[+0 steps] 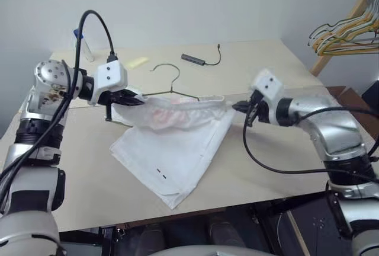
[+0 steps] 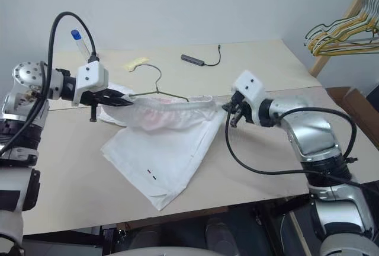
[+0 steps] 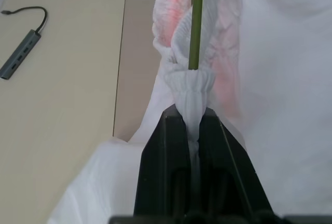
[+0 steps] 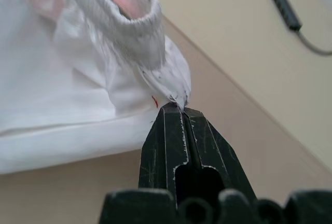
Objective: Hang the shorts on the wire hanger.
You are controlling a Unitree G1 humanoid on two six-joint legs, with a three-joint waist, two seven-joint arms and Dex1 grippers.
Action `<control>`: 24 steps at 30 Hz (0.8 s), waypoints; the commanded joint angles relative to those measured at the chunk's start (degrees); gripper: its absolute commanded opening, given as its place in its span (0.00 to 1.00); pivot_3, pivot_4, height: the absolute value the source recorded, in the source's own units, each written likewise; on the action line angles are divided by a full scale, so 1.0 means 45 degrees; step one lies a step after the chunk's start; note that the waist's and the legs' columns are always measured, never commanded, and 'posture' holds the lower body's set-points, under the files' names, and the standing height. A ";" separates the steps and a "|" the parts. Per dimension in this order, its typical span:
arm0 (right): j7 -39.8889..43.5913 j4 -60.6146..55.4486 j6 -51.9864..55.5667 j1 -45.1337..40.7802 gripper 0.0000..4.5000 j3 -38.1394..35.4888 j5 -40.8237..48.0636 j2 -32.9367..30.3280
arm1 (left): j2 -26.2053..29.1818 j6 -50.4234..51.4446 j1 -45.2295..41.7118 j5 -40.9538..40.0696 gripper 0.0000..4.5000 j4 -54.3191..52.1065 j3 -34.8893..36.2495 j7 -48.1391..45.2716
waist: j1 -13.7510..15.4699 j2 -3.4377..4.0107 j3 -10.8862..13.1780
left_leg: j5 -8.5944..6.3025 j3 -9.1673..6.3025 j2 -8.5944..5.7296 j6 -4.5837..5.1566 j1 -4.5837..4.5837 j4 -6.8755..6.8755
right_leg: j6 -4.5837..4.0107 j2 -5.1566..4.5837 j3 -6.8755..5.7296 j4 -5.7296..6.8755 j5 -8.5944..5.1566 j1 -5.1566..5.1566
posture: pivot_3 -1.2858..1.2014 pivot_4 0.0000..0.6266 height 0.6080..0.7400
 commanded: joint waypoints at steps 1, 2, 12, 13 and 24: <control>0.0413 -0.0224 -0.0612 -0.0884 0.00 0.0339 -0.0604 -0.0403 | 0.0001 -0.0204 -0.0539 -0.0034 0.00 0.0037 0.0189 0.0112 | 0.0009 0.0000 0.0000 | 0.0000 0.0001 0.0000 0.0000 -0.0001 0.0000 | 0.0000 0.0000 0.0001 -0.0001 0.0000 0.0000 | 0.50 0.00 1.00; 0.0576 -0.0236 -0.0677 -0.1133 0.00 0.0410 -0.0641 -0.0425 | -0.0013 -0.0296 -0.0553 0.0010 0.00 0.0063 0.0176 0.0152 | 0.0009 0.0000 0.0000 | 0.0000 0.0000 0.0000 0.0000 -0.0003 -0.0001 | 0.0000 -0.0001 -0.0001 -0.0002 0.0000 -0.0001 | 0.50 0.00 1.00; 0.1012 0.0031 -0.1857 -0.1923 0.00 0.0789 -0.1248 0.0155 | -0.0108 -0.0698 -0.0423 0.0139 0.00 0.0356 0.0218 0.0478 | 0.0019 0.0000 0.0000 | 0.0000 0.0002 -0.0004 0.0000 -0.0006 0.0000 | -0.0001 -0.0009 -0.0003 0.0000 0.0000 -0.0003 | 0.51 0.00 1.00; 0.1076 0.0008 -0.1909 -0.1944 0.00 0.0757 -0.1255 0.0204 | -0.0110 -0.0697 -0.0396 0.0097 0.00 0.0326 0.0250 0.0492 | 0.0020 0.0001 0.0000 | 0.0000 0.0002 -0.0004 0.0000 -0.0006 0.0000 | -0.0001 -0.0010 -0.0003 0.0001 0.0000 -0.0003 | 0.51 0.00 1.00; 0.1248 -0.0222 -0.4042 -0.1035 0.15 0.1616 -0.2659 0.0347 | 0.0009 -0.0759 -0.0139 -0.0478 0.00 -0.0153 0.0610 0.0308 | 0.0035 0.0000 0.0000 | 0.0000 -0.0003 -0.0004 0.0000 -0.0008 0.0000 | -0.0001 -0.0014 -0.0013 0.0001 0.0001 -0.0003 | 0.51 0.00 1.00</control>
